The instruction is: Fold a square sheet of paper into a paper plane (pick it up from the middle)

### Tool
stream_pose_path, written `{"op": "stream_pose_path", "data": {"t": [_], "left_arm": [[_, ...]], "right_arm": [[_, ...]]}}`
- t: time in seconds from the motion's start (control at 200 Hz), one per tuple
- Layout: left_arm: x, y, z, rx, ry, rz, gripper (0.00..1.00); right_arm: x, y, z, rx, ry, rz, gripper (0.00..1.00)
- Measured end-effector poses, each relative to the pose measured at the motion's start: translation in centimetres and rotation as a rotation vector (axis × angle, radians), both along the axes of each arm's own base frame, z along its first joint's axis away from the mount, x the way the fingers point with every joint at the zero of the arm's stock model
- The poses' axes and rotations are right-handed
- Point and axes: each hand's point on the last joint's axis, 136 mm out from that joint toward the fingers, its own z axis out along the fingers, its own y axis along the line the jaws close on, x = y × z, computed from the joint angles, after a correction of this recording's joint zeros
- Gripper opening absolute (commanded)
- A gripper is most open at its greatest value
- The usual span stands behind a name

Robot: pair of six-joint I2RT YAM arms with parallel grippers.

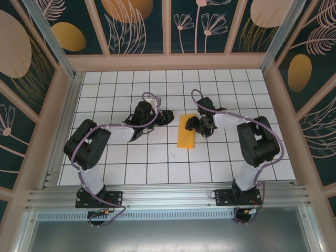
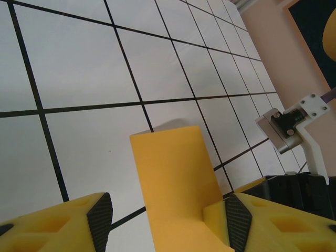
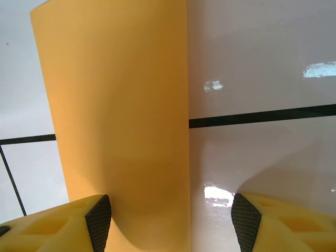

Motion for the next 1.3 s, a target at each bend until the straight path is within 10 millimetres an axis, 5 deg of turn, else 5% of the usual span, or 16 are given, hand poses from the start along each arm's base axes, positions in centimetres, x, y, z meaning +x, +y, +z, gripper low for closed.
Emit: {"op": "stream_pose_path", "data": {"t": [0.6, 1.111, 1.301], "left_arm": [[-0.1, -0.9, -0.4, -0.004, 0.011, -0.026, 0.53], [-1.3, -4.5, -4.1, -0.06, 0.165, -0.073, 0.31], [-1.6, -5.2, -3.9, -0.09, 0.194, -0.084, 0.24]], "right_arm": [[0.0, -0.2, -0.2, -0.028, -0.006, -0.009, 0.66], [0.0, -0.3, -0.2, -0.036, -0.006, -0.017, 0.66], [0.0, -0.2, -0.3, -0.036, -0.006, -0.017, 0.66]]}}
